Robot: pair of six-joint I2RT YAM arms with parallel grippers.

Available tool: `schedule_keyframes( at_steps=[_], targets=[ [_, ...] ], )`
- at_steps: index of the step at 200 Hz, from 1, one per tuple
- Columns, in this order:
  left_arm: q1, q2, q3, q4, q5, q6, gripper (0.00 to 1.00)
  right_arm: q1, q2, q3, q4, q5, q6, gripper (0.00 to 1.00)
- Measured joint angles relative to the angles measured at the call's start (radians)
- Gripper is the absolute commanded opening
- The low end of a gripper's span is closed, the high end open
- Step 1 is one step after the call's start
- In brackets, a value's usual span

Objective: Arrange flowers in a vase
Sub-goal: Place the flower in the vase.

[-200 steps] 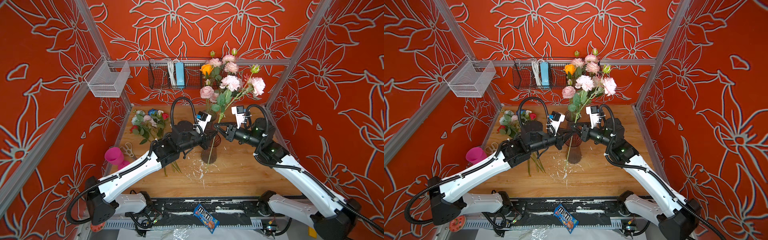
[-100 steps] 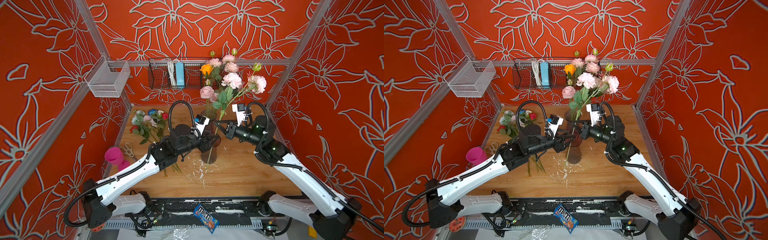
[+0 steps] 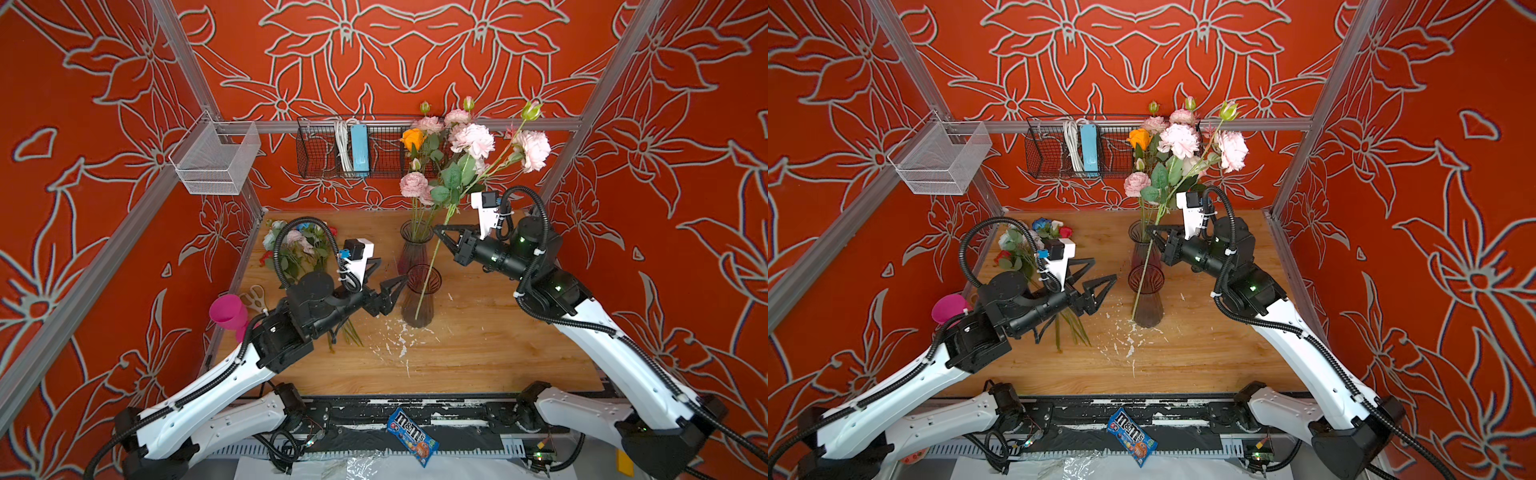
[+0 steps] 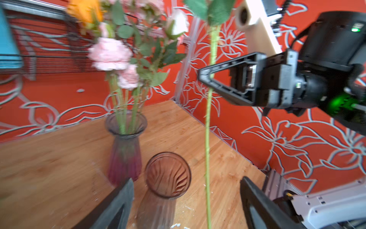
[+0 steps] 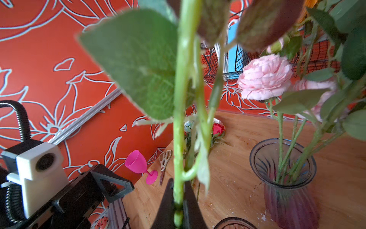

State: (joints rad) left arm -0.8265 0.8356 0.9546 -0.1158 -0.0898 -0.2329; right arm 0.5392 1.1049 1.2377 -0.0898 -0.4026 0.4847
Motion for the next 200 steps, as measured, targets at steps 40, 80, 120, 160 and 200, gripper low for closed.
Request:
schedule_keyframes(
  at_steps=[40, 80, 120, 160, 200],
  targets=[
    [0.000, -0.090, -0.081, -0.142, -0.178, -0.069, 0.99, 0.000, 0.000, 0.062, -0.064, 0.053, -0.054, 0.00],
    [0.000, -0.148, -0.153, -0.247, -0.296, -0.132, 0.98, 0.000, 0.023, 0.143, -0.109, 0.111, -0.111, 0.00],
    [0.000, -0.166, -0.174, -0.284, -0.344, -0.180, 0.98, 0.000, 0.050, 0.210, -0.138, 0.180, -0.168, 0.00],
    [0.000, -0.221, -0.230, -0.306, -0.356, -0.236, 0.98, 0.000, 0.090, 0.247, -0.138, 0.204, -0.198, 0.00],
    [0.000, -0.310, -0.279, -0.320, -0.359, -0.270, 0.98, 0.000, 0.124, 0.167, -0.095, 0.226, -0.233, 0.00]
  ],
)
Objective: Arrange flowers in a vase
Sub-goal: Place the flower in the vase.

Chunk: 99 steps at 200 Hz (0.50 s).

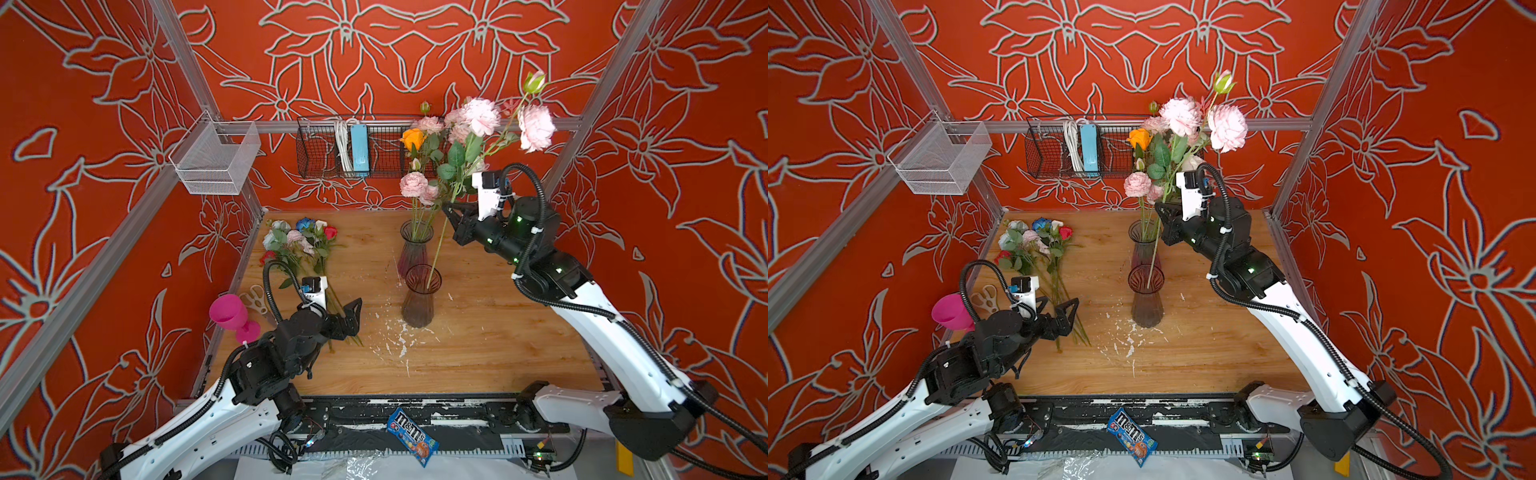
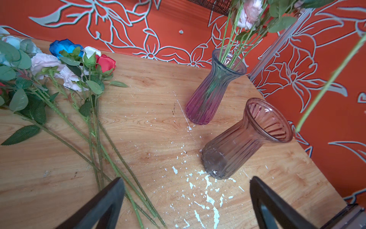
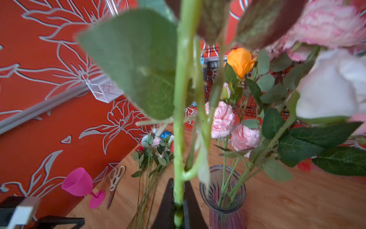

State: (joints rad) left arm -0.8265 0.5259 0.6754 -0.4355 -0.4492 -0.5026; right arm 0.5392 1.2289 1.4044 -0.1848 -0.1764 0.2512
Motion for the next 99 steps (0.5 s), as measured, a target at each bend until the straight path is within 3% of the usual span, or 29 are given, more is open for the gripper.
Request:
schedule_keyframes(
  at_steps=[74, 99],
  targets=[
    [0.000, -0.021, -0.026, 0.003, 0.002, -0.016, 0.98, 0.000, 0.040, -0.180, 0.120, -0.018, -0.034, 0.00],
    [0.000, 0.012, -0.026, 0.011, 0.002, -0.015, 0.98, 0.000, 0.039, -0.216, 0.129, -0.034, -0.032, 0.13]
  ],
)
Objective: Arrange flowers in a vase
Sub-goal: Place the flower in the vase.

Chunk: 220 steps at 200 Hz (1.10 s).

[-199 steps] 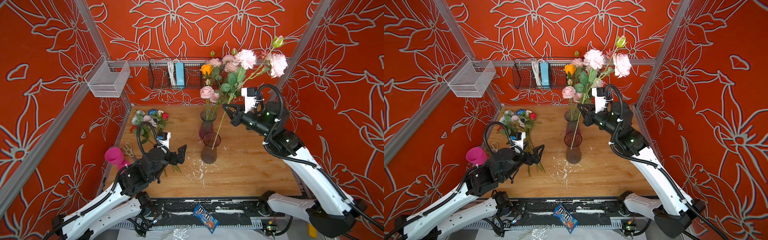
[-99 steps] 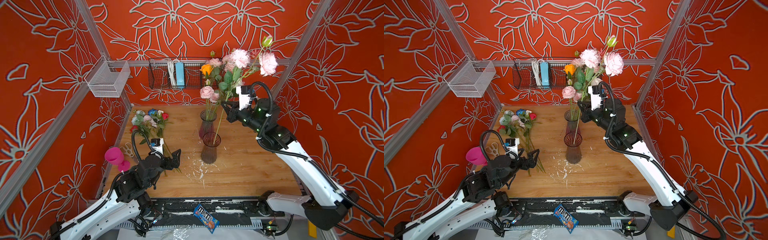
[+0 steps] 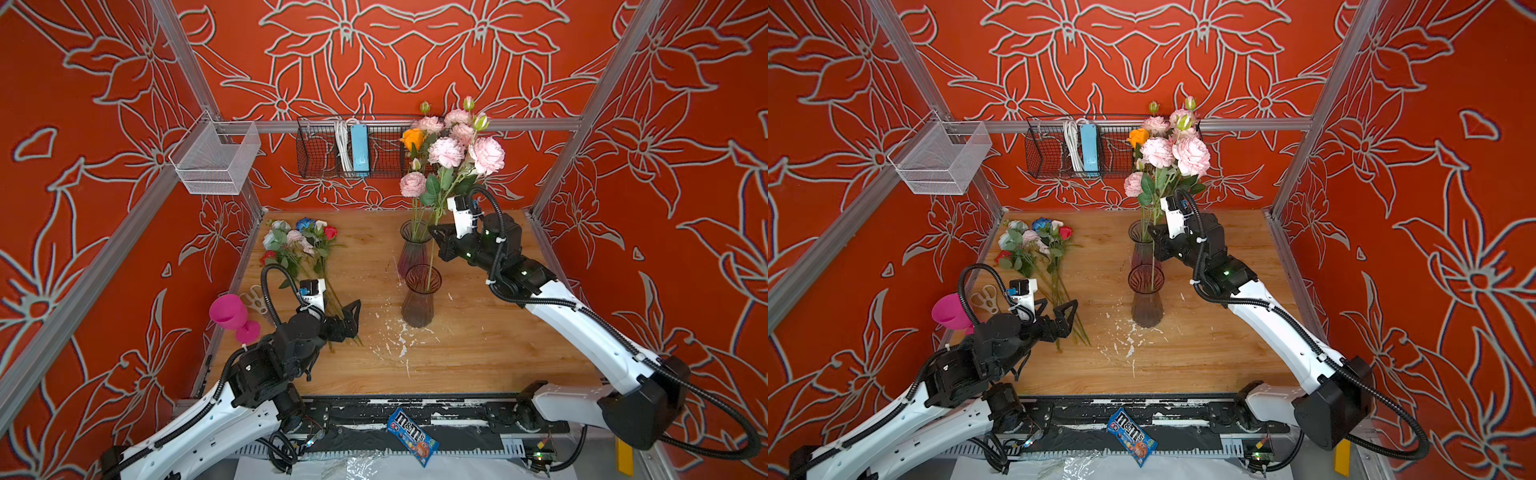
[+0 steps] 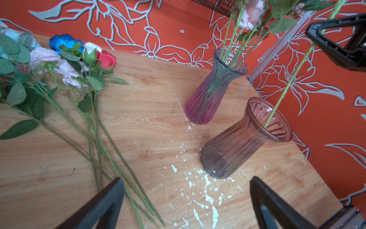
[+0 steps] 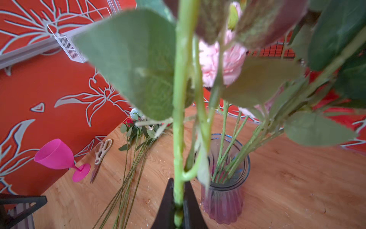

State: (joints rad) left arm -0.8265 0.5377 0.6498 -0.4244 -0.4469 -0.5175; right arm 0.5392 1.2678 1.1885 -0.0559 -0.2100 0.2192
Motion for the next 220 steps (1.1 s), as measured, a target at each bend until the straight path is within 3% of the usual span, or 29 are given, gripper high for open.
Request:
schedule_keyframes(
  at_steps=[87, 164, 189, 220],
  targets=[
    [0.000, 0.125, 0.001, 0.065, 0.017, 0.000, 0.98, 0.028, -0.037, -0.153, -0.044, -0.025, 0.065, 0.45],
    [0.014, 0.226, 0.021, 0.087, 0.014, -0.028, 0.98, 0.029, -0.289, -0.269, -0.135, -0.011, 0.097, 0.52],
    [0.111, 0.315, 0.079, 0.060, 0.049, -0.072, 0.96, 0.029, -0.383, -0.322, -0.163, 0.010, 0.103, 0.53],
    [0.352, 0.492, 0.183, 0.008, 0.154, -0.134, 0.84, 0.029, -0.514, -0.420, -0.198, 0.072, 0.130, 0.52]
  ],
)
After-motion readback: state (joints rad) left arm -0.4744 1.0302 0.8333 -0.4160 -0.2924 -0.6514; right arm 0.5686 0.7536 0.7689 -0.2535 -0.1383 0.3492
